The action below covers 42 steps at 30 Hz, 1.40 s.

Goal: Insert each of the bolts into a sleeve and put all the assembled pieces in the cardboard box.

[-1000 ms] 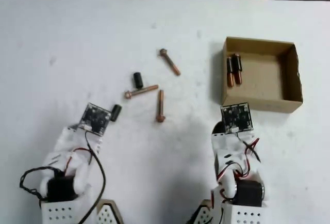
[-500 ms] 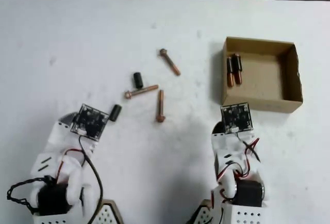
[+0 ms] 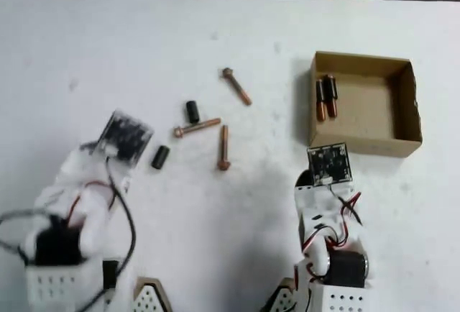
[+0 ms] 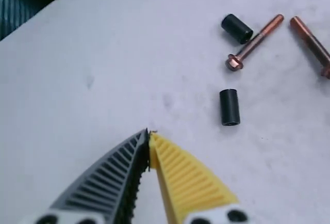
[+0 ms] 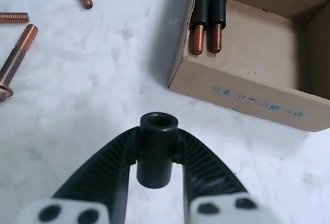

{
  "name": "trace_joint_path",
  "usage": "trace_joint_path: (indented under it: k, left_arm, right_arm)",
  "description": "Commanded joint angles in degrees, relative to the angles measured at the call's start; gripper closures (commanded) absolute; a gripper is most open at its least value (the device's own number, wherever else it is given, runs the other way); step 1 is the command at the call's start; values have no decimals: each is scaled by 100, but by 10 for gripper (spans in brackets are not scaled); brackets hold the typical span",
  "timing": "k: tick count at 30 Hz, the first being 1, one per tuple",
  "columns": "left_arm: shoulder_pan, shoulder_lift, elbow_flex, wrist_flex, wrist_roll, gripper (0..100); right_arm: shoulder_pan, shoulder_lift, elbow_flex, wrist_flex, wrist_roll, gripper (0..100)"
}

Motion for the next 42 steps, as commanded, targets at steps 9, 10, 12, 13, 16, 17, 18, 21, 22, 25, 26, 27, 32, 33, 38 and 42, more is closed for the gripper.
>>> trace_joint_path:
  k: [9, 10, 12, 13, 16, 17, 18, 21, 22, 25, 26, 27, 32, 33, 38, 42]
  left_arm:
    - [1446, 3741, -2084, 18, -18, 976]
    - [1508, 3978, -2207, 18, -18, 976]
    - [1587, 4453, -2479, 26, -35, 976]
    - [1596, 4690, -2629, 18, -53, 976]
    - [1596, 5376, -3103, 18, -70, 973]
    - [1596, 5604, -3262, 18, -70, 962]
    - [1587, 5842, -3420, 26, -79, 942]
    - [1587, 6519, -3833, 26, -396, 873]
    - [1587, 6747, -3956, 26, -563, 862]
    - [1578, 7327, -4290, 0, -932, 860]
    - [1578, 7512, -4404, 0, -1011, 858]
    - [1587, 7688, -4536, 0, -1090, 858]
    - [1587, 8497, -5196, 9, -1134, 858]
    - [1587, 8664, -5301, 9, -1125, 858]
    - [1596, 9464, -5890, 9, -1125, 858]
    - [1596, 10000, -6409, 26, -1125, 858]
  right_arm:
    - [-13, -57, 70, -198, -26, 982]
    - [-13, -57, 70, -198, -26, 982]
    - [-13, -57, 70, -198, -26, 982]
    - [-13, -57, 70, -198, -26, 982]
    - [-13, -57, 70, -198, -26, 982]
    - [-13, -57, 70, -198, -26, 982]
    - [-13, -57, 70, -198, -18, 982]
    - [-13, -57, 70, -198, -18, 982]
    - [-13, -57, 70, -198, -18, 982]
    - [-13, -57, 70, -198, -18, 982]
    - [-13, -57, 70, -198, -18, 982]
    - [-13, -57, 70, -198, -18, 982]
    - [-13, -57, 70, -198, -18, 982]
    - [-13, -57, 70, -198, -18, 982]
    - [-13, -57, 70, -198, -18, 982]
    - [-13, -57, 70, -198, -18, 982]
